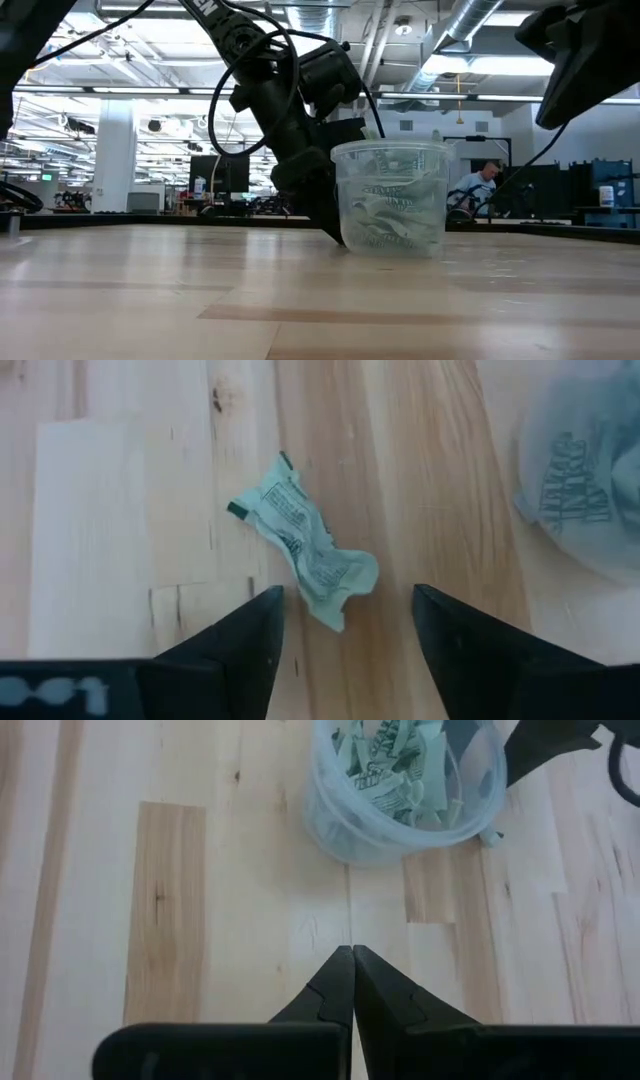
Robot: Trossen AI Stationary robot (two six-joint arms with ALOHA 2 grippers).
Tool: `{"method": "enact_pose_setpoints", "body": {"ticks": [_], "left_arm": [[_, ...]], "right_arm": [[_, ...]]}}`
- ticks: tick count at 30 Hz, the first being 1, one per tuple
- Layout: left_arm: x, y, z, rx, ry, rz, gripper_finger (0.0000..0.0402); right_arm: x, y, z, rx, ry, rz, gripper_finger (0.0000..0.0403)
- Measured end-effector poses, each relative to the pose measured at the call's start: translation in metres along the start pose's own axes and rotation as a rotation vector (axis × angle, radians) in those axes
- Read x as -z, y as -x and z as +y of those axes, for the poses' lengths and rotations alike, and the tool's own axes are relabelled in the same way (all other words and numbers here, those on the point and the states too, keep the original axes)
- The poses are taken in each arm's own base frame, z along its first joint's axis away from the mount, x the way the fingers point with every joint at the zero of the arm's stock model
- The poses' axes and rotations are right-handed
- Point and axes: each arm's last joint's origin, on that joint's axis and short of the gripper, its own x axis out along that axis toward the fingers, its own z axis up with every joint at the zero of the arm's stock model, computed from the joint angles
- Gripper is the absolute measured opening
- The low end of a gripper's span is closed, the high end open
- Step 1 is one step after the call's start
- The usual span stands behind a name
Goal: Pick and place Stevia / Truvia into bins
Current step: Put the stevia packet into the transparent container
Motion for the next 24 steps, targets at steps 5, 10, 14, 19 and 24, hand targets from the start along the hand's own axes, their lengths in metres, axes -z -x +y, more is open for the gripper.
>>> {"method": "enact_pose_setpoints", "body": {"ticks": [5, 10, 14, 19, 24], "left_arm": [[0.0000, 0.0000, 0.0006, -0.025, 0.003, 0.003, 0.0161], [0.0003, 0.0002, 0.0013, -0.049, 0.007, 0.009, 0.0081], [0.0005, 0.0003, 0.0014, -0.054, 0.007, 0.013, 0.0017], [0.0008, 0.0004, 0.0015, -0.054, 0.007, 0.015, 0.0009], [0.0010, 0.0006, 0.0017, -0.062, 0.007, 0.019, 0.0002]], "right_arm": [[-0.0002, -0.0001, -0.0002, 0.006, -0.001, -0.005, 0.0000], [-0.0002, 0.0000, -0.0002, 0.007, -0.017, -0.005, 0.0000], [-0.0002, 0.0000, -0.0002, 0.009, -0.016, -0.006, 0.0000], [-0.0002, -0.0001, -0.0003, 0.009, -0.017, -0.006, 0.0000], [-0.0002, 0.0000, -0.0002, 0.009, -0.017, -0.006, 0.0000]]}}
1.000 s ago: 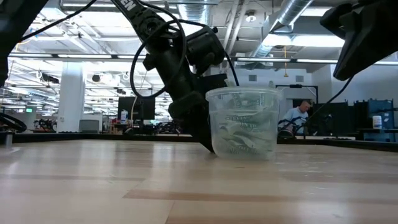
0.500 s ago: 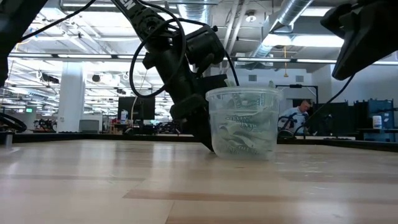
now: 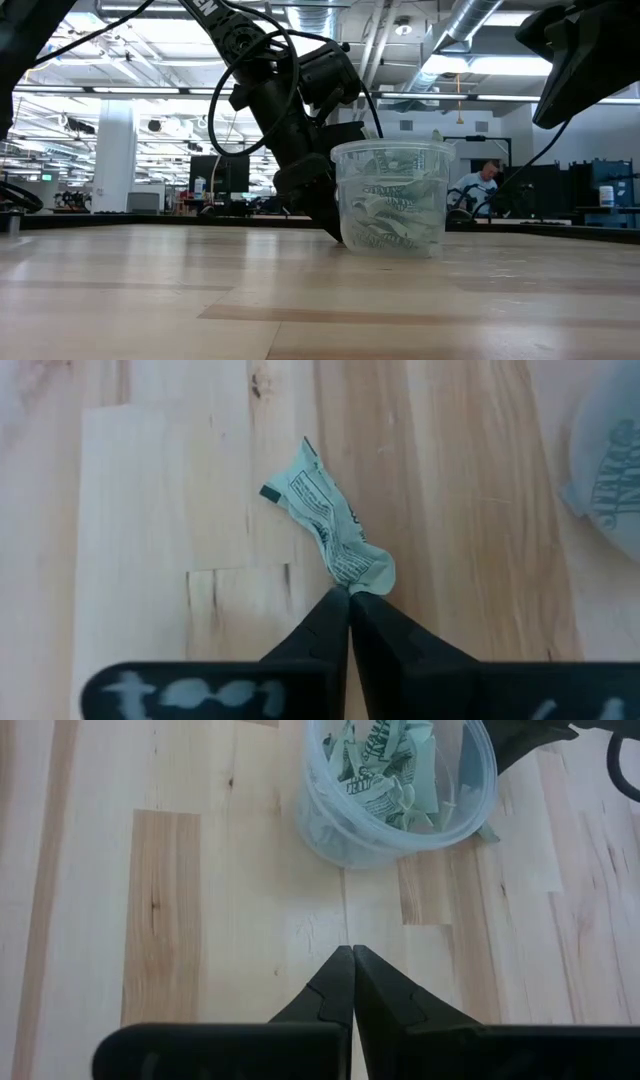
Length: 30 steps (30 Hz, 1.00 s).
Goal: Pick and place Stevia / Truvia into bins
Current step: Put the stevia packet into the transparent container
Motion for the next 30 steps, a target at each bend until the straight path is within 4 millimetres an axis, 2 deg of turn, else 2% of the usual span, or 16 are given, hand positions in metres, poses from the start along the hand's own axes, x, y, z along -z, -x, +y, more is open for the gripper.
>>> {"method": "enact_pose_setpoints", "body": {"ticks": [19, 30], "left_arm": [[-0.011, 0.009, 0.002, -0.031, -0.002, 0.058, 0.0000], [-0.010, 0.009, 0.002, -0.049, -0.004, 0.071, 0.0000]], "right_arm": [[0.000, 0.000, 0.000, 0.002, 0.000, -0.002, 0.0000], [0.000, 0.000, 0.000, 0.001, -0.002, -0.004, 0.0000]]}}
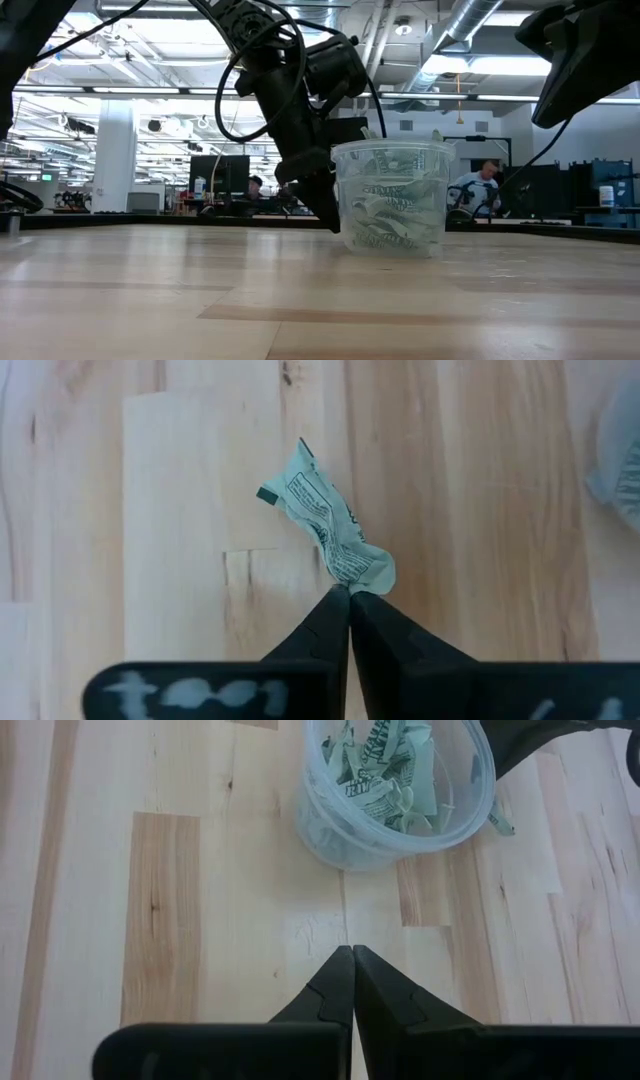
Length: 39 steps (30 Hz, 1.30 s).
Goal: Pick and place Stevia / Truvia into bins
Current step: Put the stevia packet into the transparent container
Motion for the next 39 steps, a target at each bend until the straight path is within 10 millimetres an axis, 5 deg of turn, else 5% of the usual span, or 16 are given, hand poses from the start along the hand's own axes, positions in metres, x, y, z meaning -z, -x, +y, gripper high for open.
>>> {"method": "enact_pose_setpoints", "body": {"ticks": [13, 31, 39], "left_arm": [[-0.002, 0.006, 0.002, -0.027, 0.001, -0.004, 0.0000], [-0.014, 0.063, 0.014, -0.137, -0.013, -0.099, 0.0000], [-0.026, 0.102, -0.014, -0.093, -0.067, -0.211, 0.0000]], "right_arm": [[0.000, 0.000, 0.000, -0.002, -0.002, -0.003, 0.0000], [0.001, 0.000, 0.000, 0.002, 0.013, 0.004, 0.0000], [0.001, 0.000, 0.000, 0.002, 0.012, 0.003, 0.0000]]}}
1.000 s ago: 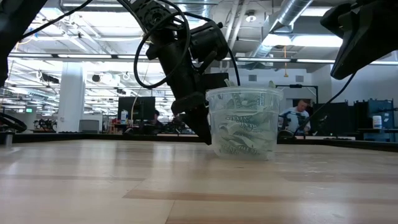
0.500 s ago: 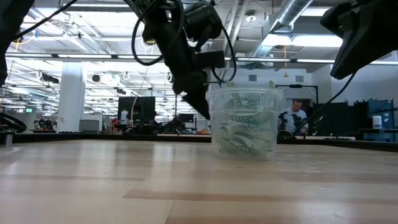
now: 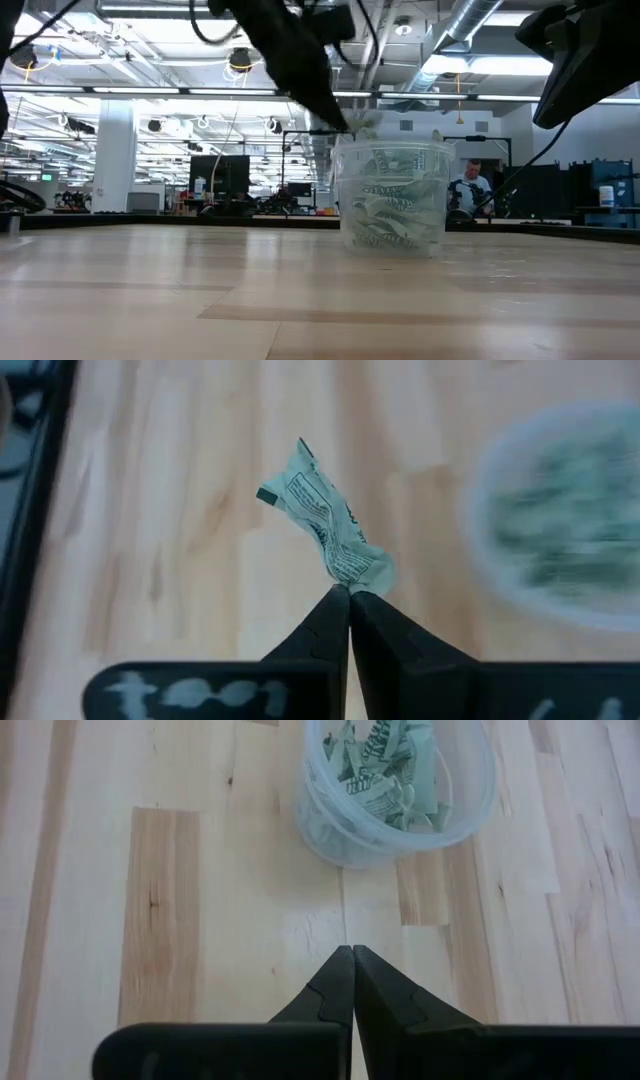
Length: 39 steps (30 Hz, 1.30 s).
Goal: Pick and place Stevia / Truvia into bins
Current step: Put the stevia packet into the transparent container
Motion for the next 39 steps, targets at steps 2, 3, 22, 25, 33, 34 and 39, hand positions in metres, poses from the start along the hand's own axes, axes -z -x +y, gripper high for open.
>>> {"method": "enact_pose_setpoints", "body": {"ticks": [2, 3, 22, 25, 33, 34, 39], "left_arm": [[-0.006, 0.011, -0.011, 0.045, -0.021, -0.039, 0.0000], [-0.009, 0.017, -0.017, 0.074, -0.032, -0.065, 0.0000], [-0.013, 0.021, -0.098, 0.177, -0.210, -0.091, 0.0000], [-0.013, 0.020, -0.093, 0.169, -0.201, -0.092, 0.0000], [-0.011, 0.016, -0.086, 0.154, -0.182, -0.085, 0.0000], [-0.010, 0.016, -0.086, 0.154, -0.182, -0.083, 0.0000], [-0.010, 0.016, -0.086, 0.154, -0.179, -0.082, 0.0000]], "right_arm": [[0.000, 0.000, 0.000, 0.000, 0.000, -0.001, 0.0000], [0.000, 0.000, 0.000, -0.001, -0.001, -0.001, 0.0000], [-0.003, 0.000, 0.001, -0.013, -0.018, -0.020, 0.0000], [-0.003, 0.000, 0.001, -0.014, -0.026, -0.022, 0.0000], [-0.003, 0.000, 0.001, -0.014, -0.026, -0.022, 0.0000], [-0.003, 0.000, 0.001, -0.014, -0.026, -0.022, 0.0000], [-0.003, 0.000, 0.001, -0.014, -0.025, -0.021, 0.0000]]}}
